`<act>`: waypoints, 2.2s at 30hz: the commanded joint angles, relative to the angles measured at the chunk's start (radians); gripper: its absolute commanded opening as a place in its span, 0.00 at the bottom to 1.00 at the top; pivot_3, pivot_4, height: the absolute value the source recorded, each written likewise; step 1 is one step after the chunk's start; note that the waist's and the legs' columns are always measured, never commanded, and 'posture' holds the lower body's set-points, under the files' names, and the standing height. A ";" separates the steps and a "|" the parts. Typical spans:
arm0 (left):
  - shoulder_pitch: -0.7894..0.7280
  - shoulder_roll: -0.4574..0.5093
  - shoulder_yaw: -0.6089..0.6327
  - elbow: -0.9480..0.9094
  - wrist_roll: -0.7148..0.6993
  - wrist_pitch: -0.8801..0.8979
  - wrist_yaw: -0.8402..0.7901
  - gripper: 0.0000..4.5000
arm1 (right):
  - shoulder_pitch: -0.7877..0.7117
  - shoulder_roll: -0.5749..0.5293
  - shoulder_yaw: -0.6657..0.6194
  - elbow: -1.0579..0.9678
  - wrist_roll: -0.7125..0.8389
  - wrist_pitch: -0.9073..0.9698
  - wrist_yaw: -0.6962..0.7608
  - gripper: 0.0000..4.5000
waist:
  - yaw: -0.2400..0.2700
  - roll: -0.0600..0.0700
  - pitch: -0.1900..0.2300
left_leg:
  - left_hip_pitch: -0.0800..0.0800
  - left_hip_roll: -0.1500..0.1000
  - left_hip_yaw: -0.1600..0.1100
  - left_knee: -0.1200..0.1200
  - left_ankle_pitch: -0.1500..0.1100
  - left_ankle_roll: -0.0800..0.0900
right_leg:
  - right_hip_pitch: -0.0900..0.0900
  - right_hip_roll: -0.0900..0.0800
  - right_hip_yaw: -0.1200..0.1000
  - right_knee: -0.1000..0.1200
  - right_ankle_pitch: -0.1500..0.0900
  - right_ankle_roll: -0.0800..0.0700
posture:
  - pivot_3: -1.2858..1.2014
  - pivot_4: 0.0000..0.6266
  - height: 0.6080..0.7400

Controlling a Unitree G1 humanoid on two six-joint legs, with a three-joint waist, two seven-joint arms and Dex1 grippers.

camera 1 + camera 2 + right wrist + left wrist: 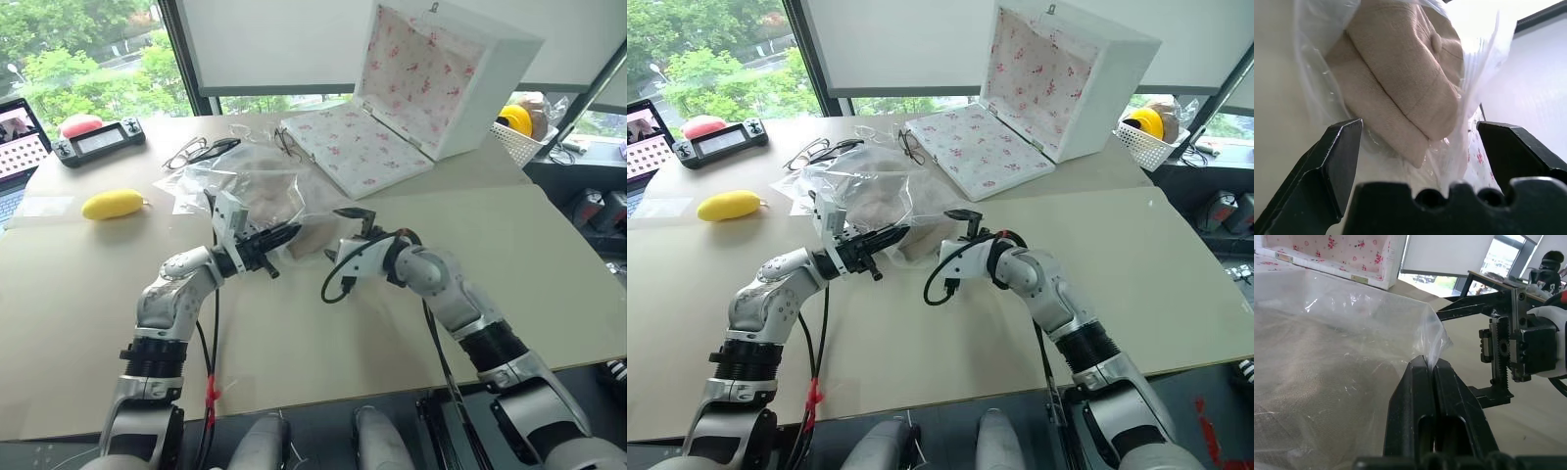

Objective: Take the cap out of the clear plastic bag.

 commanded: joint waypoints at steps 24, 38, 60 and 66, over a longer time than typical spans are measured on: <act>-0.066 0.006 -0.006 0.019 0.009 -0.014 -0.011 0.02 | 0.084 0.102 -0.002 0.000 -0.144 0.066 -0.255 1.00 | -0.003 0.000 0.000 | 0.000 0.000 0.000 0.000 0.000 0.000 | 0.000 0.001 0.000 0.000 0.000 0.000 | 0.52 0.24 1.00; -0.076 0.005 -0.009 0.037 0.013 -0.020 -0.017 0.00 | 0.077 0.137 0.021 -0.036 -0.150 0.078 -0.234 0.40 | -0.004 0.000 0.000 | 0.000 0.000 0.000 0.000 0.000 0.000 | 0.000 0.001 0.001 0.000 0.000 0.000 | 0.52 0.24 1.00; -0.089 -0.003 -0.008 0.050 0.026 -0.024 -0.020 0.00 | -0.005 0.145 0.073 0.132 -0.175 0.025 -0.272 0.48 | -0.004 0.000 0.000 | 0.000 0.000 0.000 0.000 0.000 -0.001 | 0.000 0.001 0.001 0.000 0.000 0.000 | 0.52 0.24 1.00; -0.096 -0.004 -0.012 0.055 0.029 -0.021 -0.020 0.00 | 0.010 0.119 0.081 0.098 -0.172 0.018 -0.234 0.93 | -0.005 0.000 0.000 | 0.001 0.000 0.000 0.000 0.000 -0.001 | 0.000 0.001 0.001 0.000 0.000 0.000 | 0.52 0.24 1.00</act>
